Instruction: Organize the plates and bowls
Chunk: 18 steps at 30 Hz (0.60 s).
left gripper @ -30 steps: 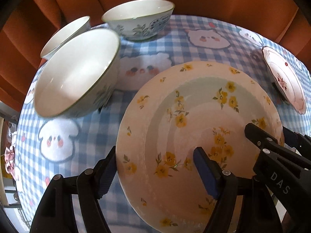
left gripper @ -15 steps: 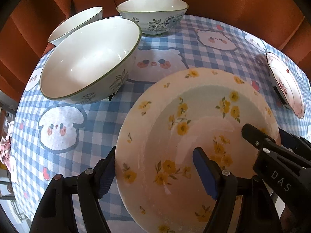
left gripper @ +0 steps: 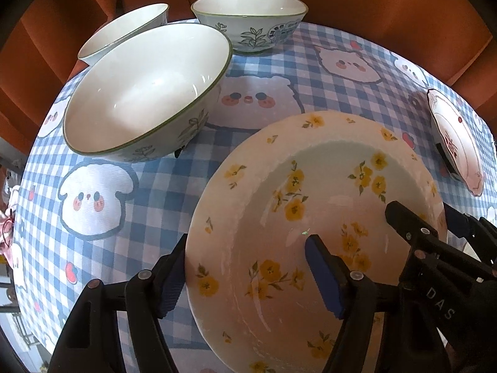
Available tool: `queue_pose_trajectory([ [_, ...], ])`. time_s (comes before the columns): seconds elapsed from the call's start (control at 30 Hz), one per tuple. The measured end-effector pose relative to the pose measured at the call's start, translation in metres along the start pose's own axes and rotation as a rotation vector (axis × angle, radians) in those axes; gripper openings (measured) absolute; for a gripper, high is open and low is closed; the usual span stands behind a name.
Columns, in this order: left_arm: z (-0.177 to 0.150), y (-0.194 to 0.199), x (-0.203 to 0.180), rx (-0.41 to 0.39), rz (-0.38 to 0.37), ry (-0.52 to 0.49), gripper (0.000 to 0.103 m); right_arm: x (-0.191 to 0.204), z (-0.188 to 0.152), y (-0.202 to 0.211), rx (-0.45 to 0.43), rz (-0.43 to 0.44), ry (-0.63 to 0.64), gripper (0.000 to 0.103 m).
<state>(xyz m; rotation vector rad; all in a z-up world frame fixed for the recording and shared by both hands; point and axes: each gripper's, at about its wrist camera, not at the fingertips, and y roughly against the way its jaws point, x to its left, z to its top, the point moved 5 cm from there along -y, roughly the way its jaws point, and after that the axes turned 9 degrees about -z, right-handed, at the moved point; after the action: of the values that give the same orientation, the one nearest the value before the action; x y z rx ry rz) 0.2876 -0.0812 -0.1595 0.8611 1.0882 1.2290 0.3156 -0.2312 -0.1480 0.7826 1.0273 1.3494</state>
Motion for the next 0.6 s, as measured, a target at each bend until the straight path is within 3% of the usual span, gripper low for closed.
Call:
queue_pose_trajectory([
  [0.6,-0.031,0.061,0.001,-0.038,-0.027,-0.085,0.072,0.001,-0.030,0.057,-0.007,-0.062,-0.073,0.062],
])
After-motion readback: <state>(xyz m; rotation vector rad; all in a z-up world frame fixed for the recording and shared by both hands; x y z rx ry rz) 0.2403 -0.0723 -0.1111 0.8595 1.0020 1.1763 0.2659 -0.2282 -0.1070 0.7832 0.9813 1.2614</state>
